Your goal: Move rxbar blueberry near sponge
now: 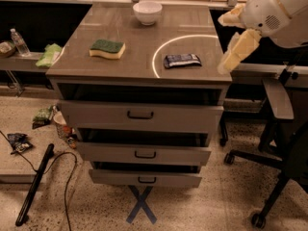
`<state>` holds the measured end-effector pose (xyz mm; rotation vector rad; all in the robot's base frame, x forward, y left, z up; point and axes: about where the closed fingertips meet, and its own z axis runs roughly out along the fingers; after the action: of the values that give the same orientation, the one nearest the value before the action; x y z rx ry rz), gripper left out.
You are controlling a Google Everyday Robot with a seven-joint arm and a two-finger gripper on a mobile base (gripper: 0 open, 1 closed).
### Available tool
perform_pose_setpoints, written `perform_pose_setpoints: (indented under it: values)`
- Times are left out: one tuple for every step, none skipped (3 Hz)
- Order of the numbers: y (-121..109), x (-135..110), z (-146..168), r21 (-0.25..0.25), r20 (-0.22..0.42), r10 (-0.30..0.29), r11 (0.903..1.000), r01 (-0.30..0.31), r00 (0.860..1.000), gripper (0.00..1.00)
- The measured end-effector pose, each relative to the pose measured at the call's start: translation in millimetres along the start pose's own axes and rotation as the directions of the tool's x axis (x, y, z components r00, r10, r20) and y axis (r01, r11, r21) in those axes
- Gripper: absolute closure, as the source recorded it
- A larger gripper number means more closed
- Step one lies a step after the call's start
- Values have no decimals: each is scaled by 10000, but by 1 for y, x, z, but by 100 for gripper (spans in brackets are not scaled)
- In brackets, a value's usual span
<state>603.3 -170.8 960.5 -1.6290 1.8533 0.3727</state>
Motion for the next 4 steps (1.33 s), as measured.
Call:
perform_pose_setpoints:
  values:
    - [-32, -10, 20, -27, 1140, 79, 10000, -76, 9935, 0]
    - [-64, -18, 48, 24, 1666, 227, 9997, -234, 9858, 0]
    - [-82, -15, 80, -272, 1559, 668, 9976, -633, 9855, 0]
    - [-94, -13, 109, -465, 1482, 926, 9952, -866, 9846, 0]
